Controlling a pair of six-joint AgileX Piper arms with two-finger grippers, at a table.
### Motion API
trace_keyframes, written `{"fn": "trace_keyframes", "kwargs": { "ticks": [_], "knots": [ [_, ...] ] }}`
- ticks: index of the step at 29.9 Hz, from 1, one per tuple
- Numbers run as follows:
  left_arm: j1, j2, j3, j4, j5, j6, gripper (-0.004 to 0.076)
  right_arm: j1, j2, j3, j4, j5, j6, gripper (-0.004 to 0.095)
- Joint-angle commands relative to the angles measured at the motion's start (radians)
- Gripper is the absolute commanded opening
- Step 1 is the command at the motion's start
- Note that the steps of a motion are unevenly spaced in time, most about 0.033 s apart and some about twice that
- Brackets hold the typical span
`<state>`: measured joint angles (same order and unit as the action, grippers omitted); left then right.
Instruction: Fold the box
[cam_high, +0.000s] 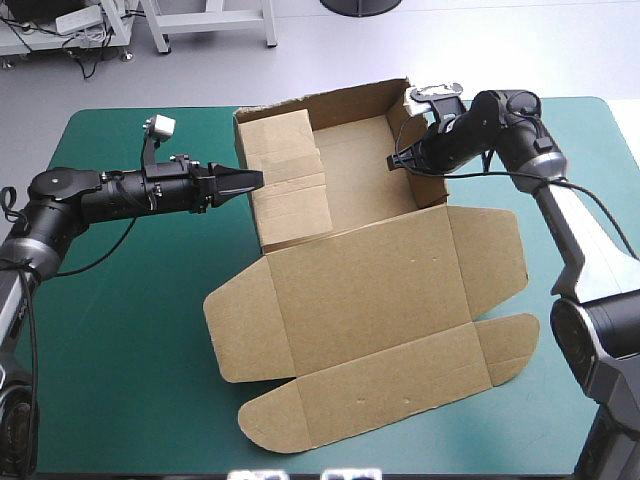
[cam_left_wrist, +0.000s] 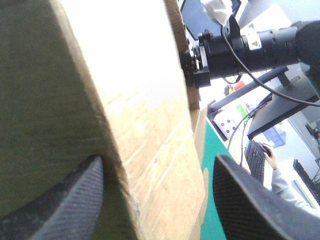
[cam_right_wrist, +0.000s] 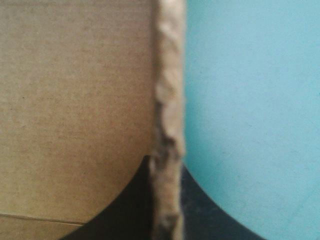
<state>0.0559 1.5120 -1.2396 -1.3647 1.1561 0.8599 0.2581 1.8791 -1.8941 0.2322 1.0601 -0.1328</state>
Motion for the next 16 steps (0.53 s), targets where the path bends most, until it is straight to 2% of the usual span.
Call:
{"fn": "trace_keyframes", "kwargs": {
  "ticks": [1, 4, 7, 12, 16],
  "knots": [
    [-0.008, -0.047, -0.03, -0.047, 0.012, -0.034, 0.0456, 0.008, -0.057, -0.029, 0.057, -0.056, 0.007, -0.002],
    [-0.023, -0.048, -0.03, 0.033, -0.049, -0.072, 0.0456, 0.017, -0.057, -0.029, 0.068, -0.052, 0.007, -0.002],
    [-0.09, -0.052, -0.03, 0.26, -0.172, -0.182, 0.0456, 0.017, -0.057, -0.031, 0.125, -0.052, -0.014, -0.002],
    [-0.247, -0.058, -0.03, 0.609, -0.432, -0.466, 0.0456, 0.017, -0.057, -0.045, 0.175, -0.038, -0.032, -0.002],
    [-0.348, -0.058, -0.03, 0.764, -0.642, -0.684, 0.0435, 0.017, -0.058, -0.056, 0.191, 0.005, -0.035, -0.002]
  ]
}}
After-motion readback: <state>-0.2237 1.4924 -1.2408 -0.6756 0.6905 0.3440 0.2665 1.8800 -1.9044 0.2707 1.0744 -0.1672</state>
